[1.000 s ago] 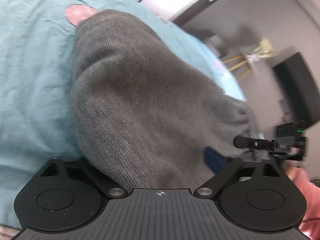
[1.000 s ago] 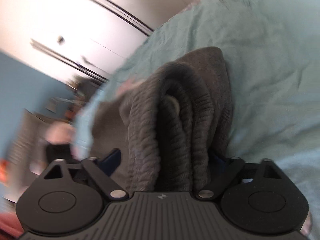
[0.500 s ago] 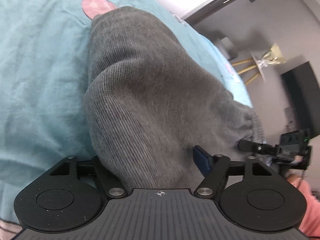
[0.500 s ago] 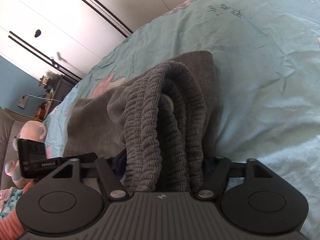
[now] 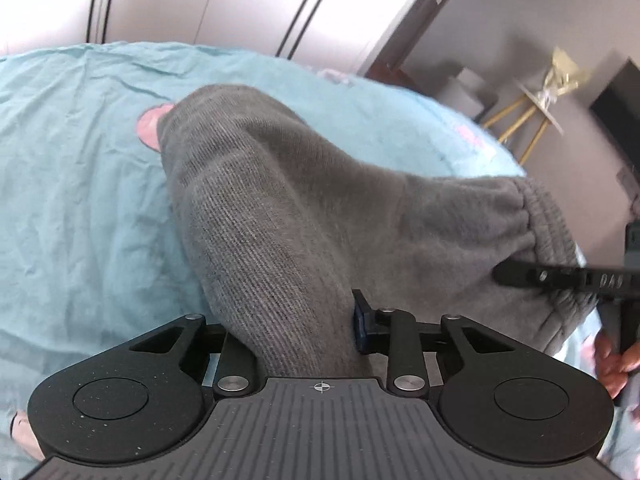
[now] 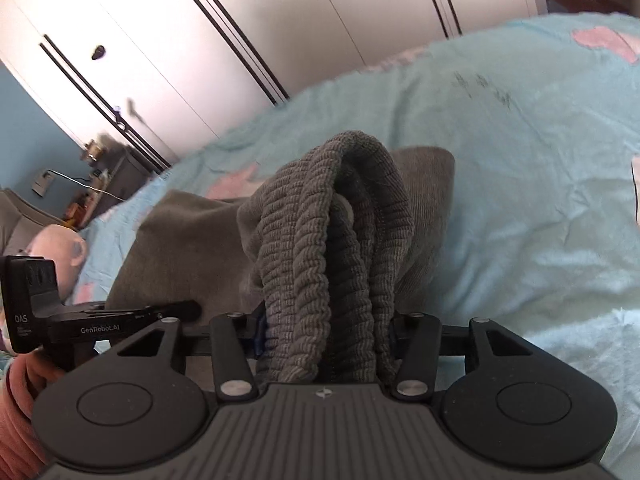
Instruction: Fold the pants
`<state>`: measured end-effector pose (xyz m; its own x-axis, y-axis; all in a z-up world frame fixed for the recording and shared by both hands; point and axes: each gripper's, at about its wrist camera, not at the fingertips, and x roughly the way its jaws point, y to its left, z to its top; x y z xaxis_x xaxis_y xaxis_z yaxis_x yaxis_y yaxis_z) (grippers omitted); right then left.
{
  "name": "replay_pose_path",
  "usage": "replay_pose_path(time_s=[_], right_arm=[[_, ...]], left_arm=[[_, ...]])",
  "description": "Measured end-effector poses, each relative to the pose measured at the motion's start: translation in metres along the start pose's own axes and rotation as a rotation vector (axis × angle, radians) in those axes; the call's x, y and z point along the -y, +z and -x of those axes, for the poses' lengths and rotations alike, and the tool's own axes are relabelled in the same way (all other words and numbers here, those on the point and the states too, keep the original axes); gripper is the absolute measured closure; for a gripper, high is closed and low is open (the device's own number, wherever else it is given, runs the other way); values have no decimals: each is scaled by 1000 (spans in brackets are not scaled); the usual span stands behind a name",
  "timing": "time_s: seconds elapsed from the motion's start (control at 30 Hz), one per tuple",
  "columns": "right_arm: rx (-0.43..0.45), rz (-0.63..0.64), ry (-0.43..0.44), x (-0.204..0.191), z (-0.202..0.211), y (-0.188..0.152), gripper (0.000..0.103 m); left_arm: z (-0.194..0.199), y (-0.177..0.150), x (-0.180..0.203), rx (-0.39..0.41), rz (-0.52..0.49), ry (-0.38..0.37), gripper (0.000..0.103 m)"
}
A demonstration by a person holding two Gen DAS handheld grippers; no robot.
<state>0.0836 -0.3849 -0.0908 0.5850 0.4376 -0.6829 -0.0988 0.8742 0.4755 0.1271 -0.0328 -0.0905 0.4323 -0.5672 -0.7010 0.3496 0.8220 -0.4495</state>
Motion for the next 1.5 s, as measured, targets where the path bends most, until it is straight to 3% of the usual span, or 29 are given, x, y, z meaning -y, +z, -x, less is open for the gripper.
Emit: replay_pose_path(time_s=[0.1,0.3,0.53,0.77,0.83,0.93,1.0,1.03,1.1,1.13,1.17,1.2,1.37,1.43,1.5], right_arm=[[20,25,20,-14,8,8,54],[97,84,68,-46,6,40,55],[147,77,79,-59,-41,87,55],[91,104,-54,-56,-111,106,55],[74,129,-109,-51,-128,104,54],[76,138,-123,-47,-135,98,52],[85,158,-126,-49,-135,96,51],[87,158,-129,-49,-135,96,48],[98,162,-176,-49,-135,95,23],[104,172,-234,-51,-134,96,4],[113,185,-288,-52,-130,97,5],[119,183,-279,-51,-124,98,5],[161,142,-325,-54,-89,86,5],[169,184,-361,-64,-82,70,5],[197,220,-420,-73,-79,54,5]], left_arm=[[19,14,6,40,-22,-6,72],[43,53,8,121,-43,91,72],[28,93,-9,157,-35,204,72],[-29,89,-54,63,14,301,69],[-34,86,-62,70,12,284,67],[-33,85,-63,70,-1,270,65],[-34,85,-67,68,-9,276,56],[-35,87,-72,67,-9,286,49],[-30,84,-79,62,10,301,45],[-26,82,-81,53,19,298,45],[-18,81,-83,49,24,309,44],[-8,78,-83,59,13,336,39],[49,53,-72,188,-46,567,26],[62,40,-64,199,-41,585,22],[63,23,-52,179,-58,550,18]])
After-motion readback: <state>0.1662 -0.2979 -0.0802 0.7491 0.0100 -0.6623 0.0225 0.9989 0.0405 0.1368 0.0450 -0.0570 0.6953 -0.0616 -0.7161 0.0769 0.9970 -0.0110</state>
